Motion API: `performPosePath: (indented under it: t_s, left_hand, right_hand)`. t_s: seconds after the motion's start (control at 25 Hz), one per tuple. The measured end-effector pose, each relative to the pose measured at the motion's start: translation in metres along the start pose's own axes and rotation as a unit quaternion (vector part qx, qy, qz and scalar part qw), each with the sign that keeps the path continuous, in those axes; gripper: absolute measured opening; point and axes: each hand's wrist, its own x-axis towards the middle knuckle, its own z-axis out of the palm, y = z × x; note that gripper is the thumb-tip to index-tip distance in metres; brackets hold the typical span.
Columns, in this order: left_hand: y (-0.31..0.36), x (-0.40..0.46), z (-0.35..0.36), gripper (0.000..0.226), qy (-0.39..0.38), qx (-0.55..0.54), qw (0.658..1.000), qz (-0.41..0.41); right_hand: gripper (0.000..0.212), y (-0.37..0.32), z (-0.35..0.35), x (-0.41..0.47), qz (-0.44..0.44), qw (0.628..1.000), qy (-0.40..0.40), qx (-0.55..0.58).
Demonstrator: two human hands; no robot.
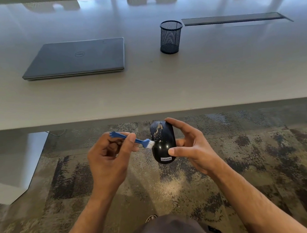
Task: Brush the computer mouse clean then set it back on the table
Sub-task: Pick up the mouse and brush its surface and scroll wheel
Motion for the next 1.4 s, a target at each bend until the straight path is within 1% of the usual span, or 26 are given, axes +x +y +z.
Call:
performPosePath:
  t_s: [0.12,0.2,0.28,0.36,0.48,0.56,0.6,0.68,0.76,0.8,0.88,0.96,1.04,1.2,1.4]
  left_hand:
    - [0.001,0.004,-0.009,0.009,0.005,-0.019,1.0,-0.004]
    - [0.005,0.002,-0.004,0.005,-0.013,-0.034,0.999,0.006]
    - [0.007,-0.003,0.005,0.006,-0.04,-0.051,0.998,0.015]
    - [0.006,-0.006,0.01,0.007,-0.047,-0.045,0.998,0.002]
    - [-0.003,-0.001,0.002,0.007,-0.002,-0.014,0.999,-0.039]
    - [-0.005,0.003,-0.004,0.01,0.016,-0.009,0.999,-0.038]
    - [-0.004,0.003,-0.003,0.009,0.01,-0.014,0.999,-0.028]
    - [0.003,0.001,0.005,0.005,-0.031,-0.027,0.999,-0.007]
    - [0.009,-0.002,0.015,0.006,-0.063,-0.014,0.998,-0.003]
    - [0.009,-0.001,0.018,0.006,-0.064,0.002,0.998,-0.008]
    - [0.007,0.004,0.017,0.006,-0.041,0.021,0.999,-0.026]
    - [0.005,0.009,0.011,0.006,-0.015,0.021,0.999,-0.036]
    - [0.008,0.013,0.005,0.007,-0.005,0.005,0.999,-0.036]
    - [0.018,0.011,0.011,0.006,-0.036,-0.054,0.998,-0.025]
    - [0.016,0.007,0.025,0.007,-0.056,-0.001,0.997,-0.053]
  right_hand:
    - [0.093,0.0,0.0,0.0,-0.001,1.0,0.008,-0.001]
    - [0.093,0.0,0.001,0.002,0.0,1.0,0.008,-0.006]
    - [0.092,0.0,0.002,0.003,0.001,1.0,0.005,-0.013]
    - [0.092,-0.001,0.001,0.004,0.003,1.0,0.003,-0.017]
    - [0.093,-0.002,-0.003,0.003,0.009,1.0,0.006,-0.024]
    - [0.093,-0.002,-0.005,0.002,0.014,0.999,0.008,-0.029]
    - [0.093,-0.002,-0.006,0.002,0.016,0.999,0.007,-0.032]
    - [0.093,-0.001,-0.005,0.004,0.021,0.999,0.001,-0.039]
    - [0.093,0.0,-0.003,0.006,0.021,0.999,-0.007,-0.043]
    - [0.092,0.0,-0.002,0.006,0.021,0.999,-0.01,-0.044]
    - [0.092,0.0,-0.003,0.006,0.021,0.999,-0.012,-0.048]
    - [0.091,0.0,-0.005,0.005,0.021,0.998,-0.009,-0.05]
    - [0.092,0.0,-0.007,0.004,0.023,0.999,-0.005,-0.047]
    - [0.092,0.0,-0.004,0.005,0.024,0.998,-0.011,-0.054]
    - [0.09,0.0,-0.001,0.005,0.023,0.998,-0.02,-0.06]
